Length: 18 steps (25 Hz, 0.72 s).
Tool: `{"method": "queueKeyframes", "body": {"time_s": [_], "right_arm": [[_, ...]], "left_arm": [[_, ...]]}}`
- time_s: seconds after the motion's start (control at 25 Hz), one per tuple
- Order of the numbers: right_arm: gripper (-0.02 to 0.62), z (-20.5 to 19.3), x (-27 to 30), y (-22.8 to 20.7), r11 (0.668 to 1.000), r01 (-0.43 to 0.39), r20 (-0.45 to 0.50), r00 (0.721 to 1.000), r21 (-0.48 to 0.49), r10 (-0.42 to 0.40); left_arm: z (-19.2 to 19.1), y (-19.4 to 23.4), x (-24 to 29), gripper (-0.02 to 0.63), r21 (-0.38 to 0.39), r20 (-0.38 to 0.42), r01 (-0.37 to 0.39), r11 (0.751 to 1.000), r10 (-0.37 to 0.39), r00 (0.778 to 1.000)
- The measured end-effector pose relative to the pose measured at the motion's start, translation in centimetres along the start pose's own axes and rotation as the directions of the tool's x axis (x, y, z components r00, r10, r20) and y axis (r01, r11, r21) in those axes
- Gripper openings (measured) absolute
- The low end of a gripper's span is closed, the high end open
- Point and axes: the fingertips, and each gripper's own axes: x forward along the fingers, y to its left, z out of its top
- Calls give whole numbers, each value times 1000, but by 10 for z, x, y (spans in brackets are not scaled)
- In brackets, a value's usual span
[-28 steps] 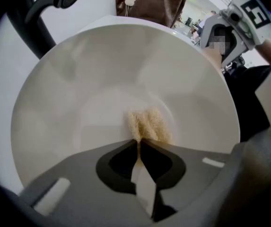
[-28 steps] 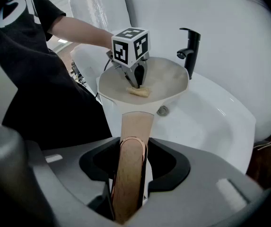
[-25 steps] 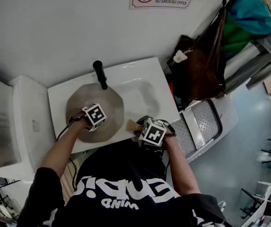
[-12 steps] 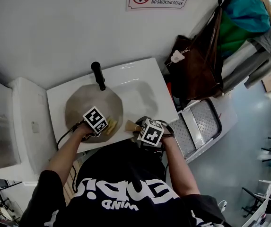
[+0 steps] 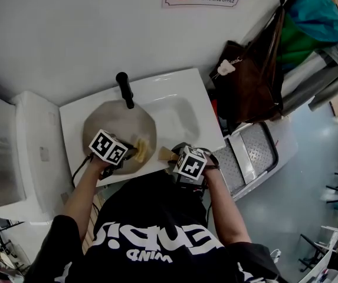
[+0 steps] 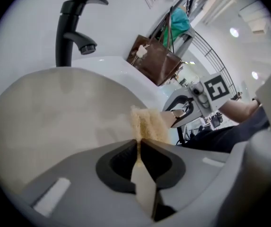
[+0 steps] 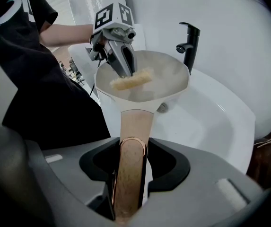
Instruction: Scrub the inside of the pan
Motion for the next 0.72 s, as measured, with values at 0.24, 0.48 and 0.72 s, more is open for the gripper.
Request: {"method": "queueKeyframes", "body": {"time_s": [0.24,0.48,0.72], "right_arm": [[175,-6,8,-5,1000,-3,-2,1000,2,3],[175,-13,15,-7,1000,-5,-16,1000,10,5],[175,-18,18,-8,1000,-11,-5,1000,27,12]], "left_arm": [[-2,-6,1,23,-2,21,3,1000,-3,1000],[-1,-13,4,23,-2,37,10,1000,-10,999],[-3,-15,4,23,2,28,8,1000,-8,1000]]}}
